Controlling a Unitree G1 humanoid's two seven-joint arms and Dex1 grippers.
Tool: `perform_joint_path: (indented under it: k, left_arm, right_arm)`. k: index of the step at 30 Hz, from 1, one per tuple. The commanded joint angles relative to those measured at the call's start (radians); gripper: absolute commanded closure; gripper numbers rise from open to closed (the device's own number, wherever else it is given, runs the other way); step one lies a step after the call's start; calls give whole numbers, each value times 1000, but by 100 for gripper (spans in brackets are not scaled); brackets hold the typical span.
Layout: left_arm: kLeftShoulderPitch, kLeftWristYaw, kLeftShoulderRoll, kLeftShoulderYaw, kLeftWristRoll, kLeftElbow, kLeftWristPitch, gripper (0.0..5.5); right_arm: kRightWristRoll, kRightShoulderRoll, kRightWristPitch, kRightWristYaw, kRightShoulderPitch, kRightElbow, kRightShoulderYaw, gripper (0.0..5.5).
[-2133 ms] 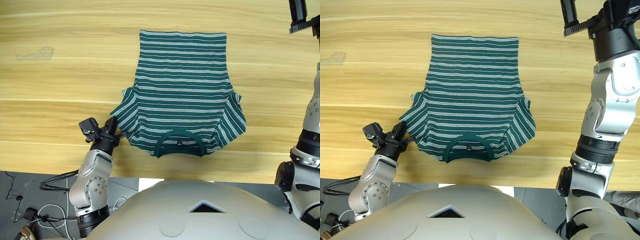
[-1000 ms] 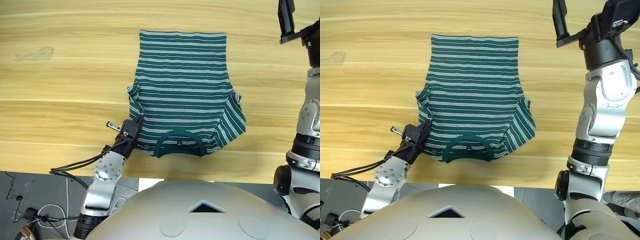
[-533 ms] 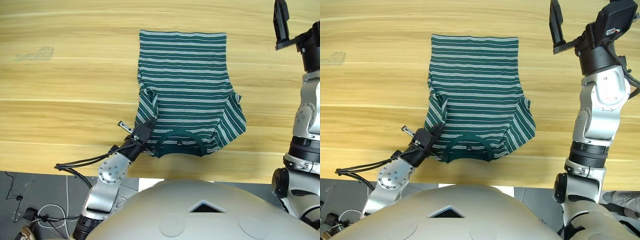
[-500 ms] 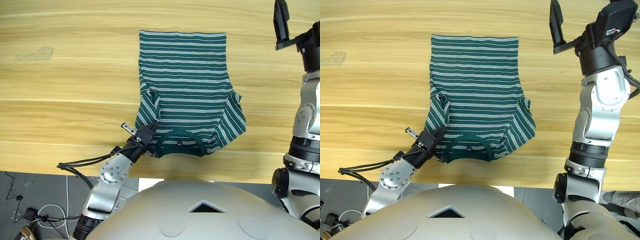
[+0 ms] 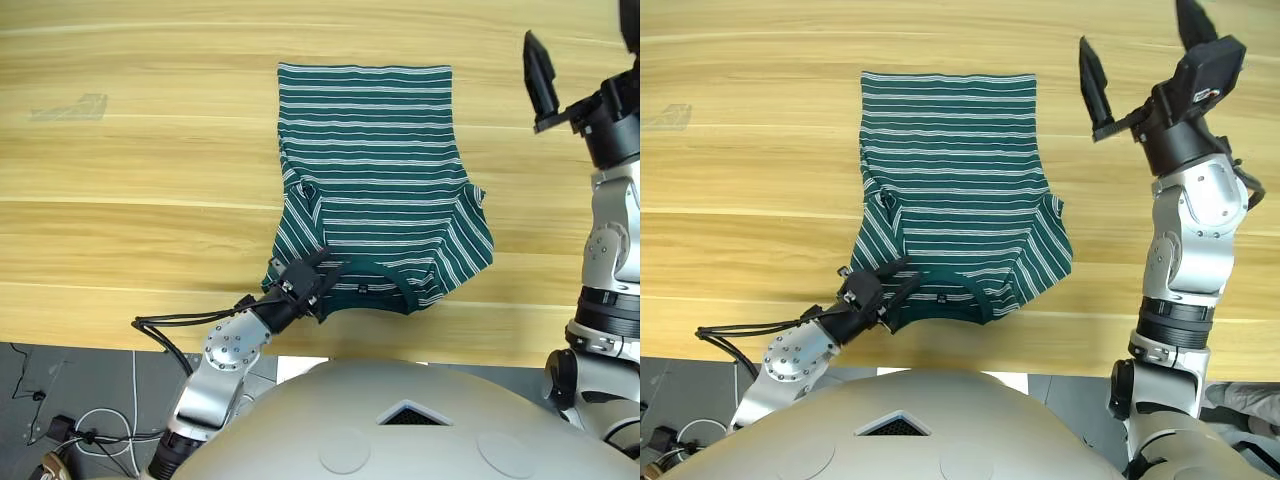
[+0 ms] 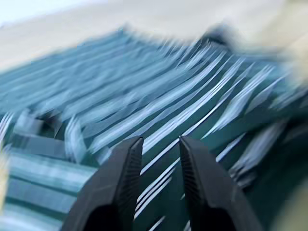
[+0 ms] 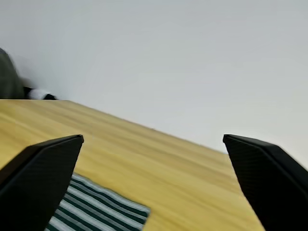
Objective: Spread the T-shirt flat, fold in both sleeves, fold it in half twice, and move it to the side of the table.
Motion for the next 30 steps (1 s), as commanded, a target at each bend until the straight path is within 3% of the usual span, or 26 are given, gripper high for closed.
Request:
perform_joint_path:
  k: [1, 5, 8, 12, 20, 30]
  left_arm:
    - [74, -176, 104, 34, -257, -152, -62, 408]
    - [99, -214, 146, 176, -431, -211, -95, 408]
    - [15, -21, 77, 362, -415, -143, -63, 408]
    - [-79, 173, 18, 528, -437, -90, 4, 408]
    - [-103, 222, -31, 516, -354, -65, 42, 408]
    - [-94, 193, -42, 491, -252, -38, 31, 404]
  right_arm:
    - [150, -81, 132, 195, 125, -36, -11, 10]
    - [332, -165, 295, 327, 227, -49, -118, 10]
    - [314, -233, 310, 437, 339, -37, -121, 10]
    - [239, -280, 281, 526, 462, 0, -86, 10]
    - [6, -270, 105, 495, 413, 161, 6, 10]
    - [-83, -244, 42, 437, 356, 204, 64, 26]
